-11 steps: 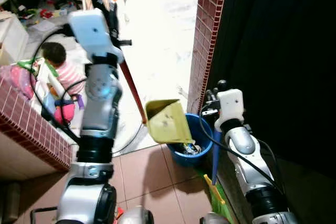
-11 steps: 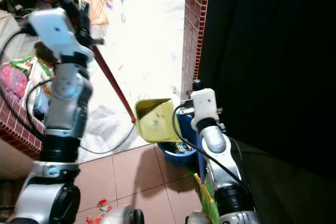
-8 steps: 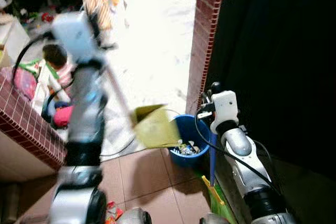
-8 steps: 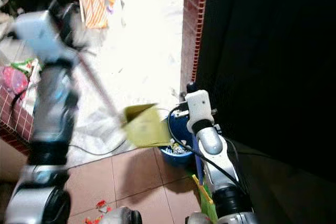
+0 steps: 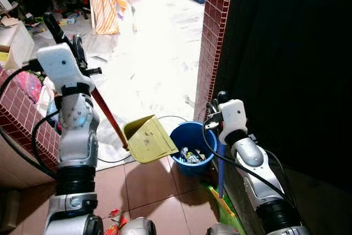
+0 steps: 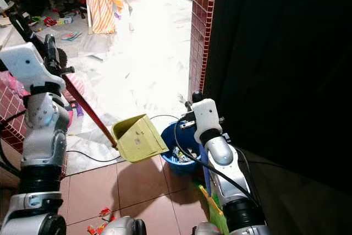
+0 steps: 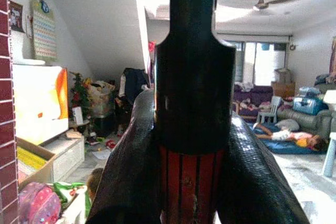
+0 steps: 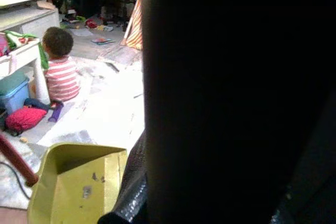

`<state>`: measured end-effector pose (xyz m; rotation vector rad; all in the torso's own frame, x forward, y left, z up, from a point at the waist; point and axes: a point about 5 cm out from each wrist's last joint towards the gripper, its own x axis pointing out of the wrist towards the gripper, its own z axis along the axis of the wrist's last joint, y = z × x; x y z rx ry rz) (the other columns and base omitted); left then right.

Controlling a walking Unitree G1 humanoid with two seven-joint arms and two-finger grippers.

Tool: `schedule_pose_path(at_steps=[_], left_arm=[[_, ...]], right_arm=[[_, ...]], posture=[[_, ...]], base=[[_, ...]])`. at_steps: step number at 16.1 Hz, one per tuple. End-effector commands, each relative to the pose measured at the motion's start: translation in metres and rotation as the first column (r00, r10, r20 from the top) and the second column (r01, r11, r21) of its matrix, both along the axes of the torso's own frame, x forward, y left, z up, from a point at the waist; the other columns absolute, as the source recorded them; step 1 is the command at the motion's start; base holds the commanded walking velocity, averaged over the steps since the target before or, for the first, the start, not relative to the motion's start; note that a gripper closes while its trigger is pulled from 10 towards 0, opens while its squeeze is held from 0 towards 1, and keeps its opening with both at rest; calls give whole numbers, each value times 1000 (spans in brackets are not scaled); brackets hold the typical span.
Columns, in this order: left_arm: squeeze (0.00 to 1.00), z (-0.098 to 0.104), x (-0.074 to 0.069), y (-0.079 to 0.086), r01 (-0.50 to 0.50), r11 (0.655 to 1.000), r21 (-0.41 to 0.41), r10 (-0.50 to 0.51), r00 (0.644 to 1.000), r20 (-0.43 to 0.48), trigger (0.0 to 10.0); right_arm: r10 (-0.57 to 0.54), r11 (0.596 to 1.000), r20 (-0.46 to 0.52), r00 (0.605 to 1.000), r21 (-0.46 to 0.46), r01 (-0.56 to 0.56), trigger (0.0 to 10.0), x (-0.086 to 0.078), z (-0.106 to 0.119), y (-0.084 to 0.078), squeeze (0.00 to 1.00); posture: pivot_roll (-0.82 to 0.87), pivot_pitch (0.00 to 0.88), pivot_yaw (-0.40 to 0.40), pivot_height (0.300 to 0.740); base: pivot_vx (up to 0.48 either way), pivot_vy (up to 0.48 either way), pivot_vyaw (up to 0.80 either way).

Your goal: Sweep floor

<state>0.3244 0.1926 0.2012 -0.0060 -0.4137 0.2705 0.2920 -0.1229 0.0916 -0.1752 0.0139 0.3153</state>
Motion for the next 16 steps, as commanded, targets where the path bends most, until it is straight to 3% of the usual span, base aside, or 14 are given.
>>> schedule_pose_path(at_steps=[1,3,8,11,12,15,16], left_arm=[[0,2,1,-3,32,999,7,-32,999,-1,10000],[0,8,3,-3,33,999,23,-33,999,9,10000],[0,39,-3,35,-120,989,83,110,988,113,10000],[0,45,-3,43,-153,984,94,140,982,127,10000],[0,41,-1,42,-139,985,100,129,986,108,10000],[0,-7,5,18,-36,997,68,42,996,-84,10000],[0,-34,3,4,13,999,51,-4,987,-160,10000]], right_arm=[[16,1000,-18,1000,-14,-16,10000,-1,-3,2,0],[29,999,-26,999,-17,-30,10000,-1,-5,5,0],[38,999,-39,999,-31,-39,10000,-3,-11,7,0],[44,999,-42,998,-29,-45,10000,-4,-12,9,0],[44,999,-42,998,-28,-45,10000,-3,-12,10,0],[48,999,-35,998,-22,-48,10000,-2,-10,11,0],[40,999,-30,999,12,-39,10000,-1,-8,10,0]], posture=[[-74,0,55,740],[-65,0,52,740],[-58,0,57,740],[-55,0,59,740],[-50,0,58,740],[-52,0,59,740],[-56,0,59,740]], base=[[0,0,0],[0,0,0],[0,0,0],[0,0,0],[0,0,0],[0,0,0],[0,0,0]])
